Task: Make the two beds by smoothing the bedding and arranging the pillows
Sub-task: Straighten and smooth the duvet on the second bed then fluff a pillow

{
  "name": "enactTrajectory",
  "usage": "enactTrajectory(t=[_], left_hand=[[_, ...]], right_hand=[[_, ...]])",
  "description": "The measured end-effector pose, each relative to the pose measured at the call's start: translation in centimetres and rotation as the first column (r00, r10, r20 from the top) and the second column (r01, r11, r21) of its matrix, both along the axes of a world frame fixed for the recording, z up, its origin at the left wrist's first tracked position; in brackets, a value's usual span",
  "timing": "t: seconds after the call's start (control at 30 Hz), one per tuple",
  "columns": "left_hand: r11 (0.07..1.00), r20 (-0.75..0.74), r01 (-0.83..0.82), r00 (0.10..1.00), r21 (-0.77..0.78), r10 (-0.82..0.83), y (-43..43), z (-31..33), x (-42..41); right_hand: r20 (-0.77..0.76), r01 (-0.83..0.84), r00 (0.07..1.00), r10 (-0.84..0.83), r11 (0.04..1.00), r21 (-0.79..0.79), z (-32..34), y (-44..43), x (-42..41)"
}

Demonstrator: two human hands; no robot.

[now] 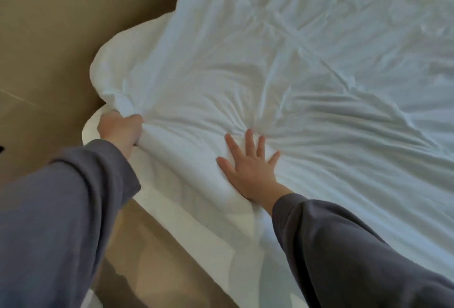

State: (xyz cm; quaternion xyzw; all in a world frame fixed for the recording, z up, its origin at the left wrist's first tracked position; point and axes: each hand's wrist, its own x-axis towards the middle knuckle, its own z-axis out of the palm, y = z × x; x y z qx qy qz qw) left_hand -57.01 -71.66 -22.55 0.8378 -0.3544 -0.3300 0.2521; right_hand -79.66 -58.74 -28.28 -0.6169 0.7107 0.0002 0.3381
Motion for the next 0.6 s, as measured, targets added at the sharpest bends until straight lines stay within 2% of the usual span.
enactTrajectory(t=[0.07, 0.13, 0.2, 0.23, 0.3, 0.4, 0.47, 0.5, 0.53, 0.57, 0.6], left_hand=[[0.993, 0.098, -0.056, 0.994, 0.101, 0.046, 3.7, -1.3, 2.2], [0.978, -0.038, -0.138, 0.989, 0.157, 0.146, 6.0, -2.8, 2.9], [0.96, -0.268, -0.206, 0.93, 0.187, 0.252, 6.6, -4.2, 2.8], [0.951, -0.323, -0.218, 0.904, 0.22, 0.282, 6.8, -4.7, 2.2], [0.939, -0.362, -0.207, 0.882, 0.276, 0.301, 8.6, -5.6, 0.9], [0.927, -0.345, -0.145, 0.899, 0.347, 0.27, 13.2, -5.8, -3.1], [0.926, -0.219, 0.007, 0.972, 0.377, 0.081, 16.9, -5.2, -6.9], [0.909, -0.101, 0.137, 0.989, 0.393, -0.105, 19.0, -4.4, -9.1], [0.86, 0.023, 0.299, 0.941, 0.414, -0.338, 21.1, -3.5, -11.0], [0.767, 0.134, 0.461, 0.813, 0.447, -0.567, 23.0, -2.8, -12.7], [0.634, 0.22, 0.604, 0.617, 0.483, -0.756, 24.9, -2.4, -14.1]], right_hand=[[-0.021, -0.095, 0.995, 0.097, 0.993, 0.067, -0.5, 2.3, 1.6], [-0.098, -0.165, 0.98, 0.172, 0.984, 0.072, -1.7, 3.8, 2.0], [-0.129, -0.202, 0.97, 0.204, 0.979, 0.025, -2.3, 4.4, 1.2], [-0.122, -0.214, 0.969, 0.214, 0.977, 0.015, -2.3, 4.9, 0.7], [-0.127, -0.237, 0.963, 0.239, 0.971, 0.025, -1.9, 6.7, -0.7], [-0.158, -0.225, 0.958, 0.238, 0.97, 0.093, -0.7, 11.4, -3.4], [-0.17, -0.189, 0.962, 0.212, 0.972, 0.142, 0.2, 15.3, -5.5], [-0.18, -0.162, 0.965, 0.191, 0.973, 0.164, 0.7, 17.4, -6.7], [-0.191, -0.129, 0.968, 0.164, 0.975, 0.181, 1.2, 19.6, -8.1], [-0.207, -0.098, 0.969, 0.138, 0.976, 0.195, 1.5, 21.9, -9.4], [-0.227, -0.075, 0.966, 0.123, 0.975, 0.21, 1.7, 24.4, -10.7]])
